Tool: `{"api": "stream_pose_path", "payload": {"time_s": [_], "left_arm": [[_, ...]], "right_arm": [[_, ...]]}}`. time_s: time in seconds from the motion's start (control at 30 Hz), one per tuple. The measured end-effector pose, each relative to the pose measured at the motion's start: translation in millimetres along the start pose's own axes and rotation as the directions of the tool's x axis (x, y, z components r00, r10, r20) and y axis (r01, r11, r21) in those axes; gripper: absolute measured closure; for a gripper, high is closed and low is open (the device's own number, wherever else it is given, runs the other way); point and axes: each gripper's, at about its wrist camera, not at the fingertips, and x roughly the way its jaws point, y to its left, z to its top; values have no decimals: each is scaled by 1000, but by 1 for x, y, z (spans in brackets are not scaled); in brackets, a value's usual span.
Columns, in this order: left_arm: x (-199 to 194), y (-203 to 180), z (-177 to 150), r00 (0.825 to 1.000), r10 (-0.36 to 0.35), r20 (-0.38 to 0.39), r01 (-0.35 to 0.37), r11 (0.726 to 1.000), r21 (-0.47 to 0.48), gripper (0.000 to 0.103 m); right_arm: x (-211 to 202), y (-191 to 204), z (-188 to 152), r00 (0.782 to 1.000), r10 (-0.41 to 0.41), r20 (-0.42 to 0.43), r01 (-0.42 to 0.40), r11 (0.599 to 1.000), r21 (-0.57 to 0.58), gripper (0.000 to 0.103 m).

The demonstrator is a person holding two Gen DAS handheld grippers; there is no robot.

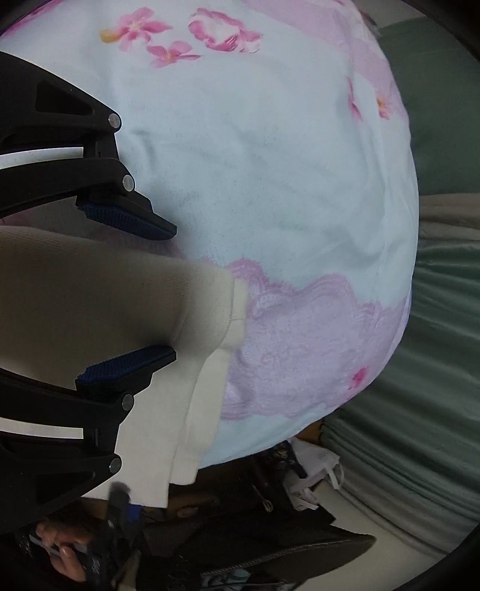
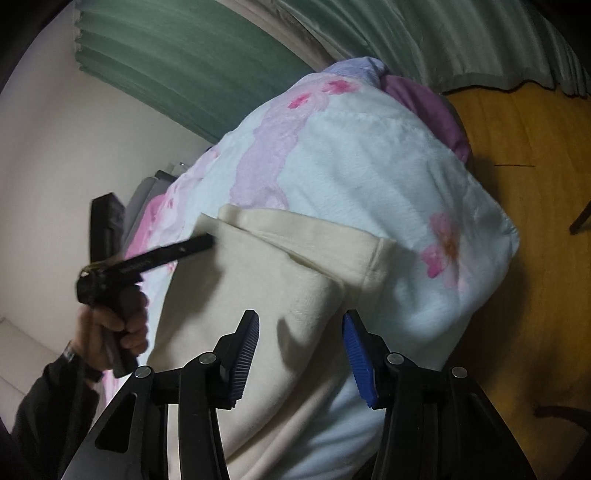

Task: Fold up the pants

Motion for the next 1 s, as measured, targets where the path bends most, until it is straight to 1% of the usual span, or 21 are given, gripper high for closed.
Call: {"api": "stream_pose_path", "payload": {"time_s": [0.03,0.07,0.1,0.13,0.2,0.27,0.3,0.33,0.37,0.43,0.53,0.57,0.63,0.73,0.77,0.8,0.83,0.9,0.93,0.97,1.0], "left_arm": [[-2,0,-1,1000,-22,8,22,1000,-14,60],[-3,-1,-1,999,-39,10,39,999,-17,73],[-7,-4,-2,1000,-17,17,17,1000,-9,74],[-10,-10,-4,999,19,27,-19,1000,15,80],[-14,-15,-3,998,54,29,-55,998,36,86],[-22,-21,1,996,71,48,-74,996,44,92],[-28,-24,3,996,73,60,-76,996,51,93],[-37,-29,6,994,68,83,-73,996,60,94],[-44,-32,9,992,67,103,-75,995,69,94],[-51,-31,17,991,64,117,-72,995,72,94],[-43,-31,25,994,49,102,-55,997,53,94],[-35,-31,27,995,43,90,-48,998,51,94],[-15,-29,27,997,44,62,-46,998,42,94],[12,-20,22,996,82,26,-82,997,6,93],[18,-17,19,996,85,20,-85,996,-11,92],[20,-13,16,997,77,21,-77,997,-33,92],[20,-10,14,997,70,34,-68,996,-49,90],[15,-9,10,995,77,61,-74,996,-56,89],[13,-11,9,994,85,70,-81,995,-50,84],[11,-13,8,992,103,74,-100,994,-43,75],[9,-15,7,989,124,77,-121,992,-38,70]], "right_arm": [[0,0,0,1000,0,0,0,1000,0,68],[4,0,0,1000,6,-11,-6,1000,3,74],[7,-2,0,1000,21,-17,-21,1000,6,86],[6,-2,0,1000,26,-8,-26,1000,-3,90],[4,0,1,1000,27,1,-27,1000,-14,93],[-4,4,2,999,34,22,-33,999,-40,94],[-9,7,3,999,41,36,-40,998,-53,94],[-22,16,7,995,65,70,-59,995,-79,95],[-27,18,9,994,74,83,-67,994,-89,95],[-37,24,15,989,97,111,-85,991,-108,96],[-43,24,23,985,115,125,-102,990,-99,97],[-45,18,30,985,113,133,-103,991,-82,97],[-43,3,36,987,91,131,-85,995,-47,97],[-35,-10,39,990,71,119,-69,997,-21,97],[-26,-17,41,993,62,98,-61,998,-8,97],[-10,-23,40,997,56,50,-57,998,2,97],[-2,-30,39,998,49,34,-50,999,17,97],[6,-35,38,999,42,10,-42,999,20,97],[6,-35,38,999,42,10,-42,999,20,96],[10,-38,36,999,36,-11,-36,999,10,96],[11,-39,35,999,31,-19,-31,1000,5,96]]}}
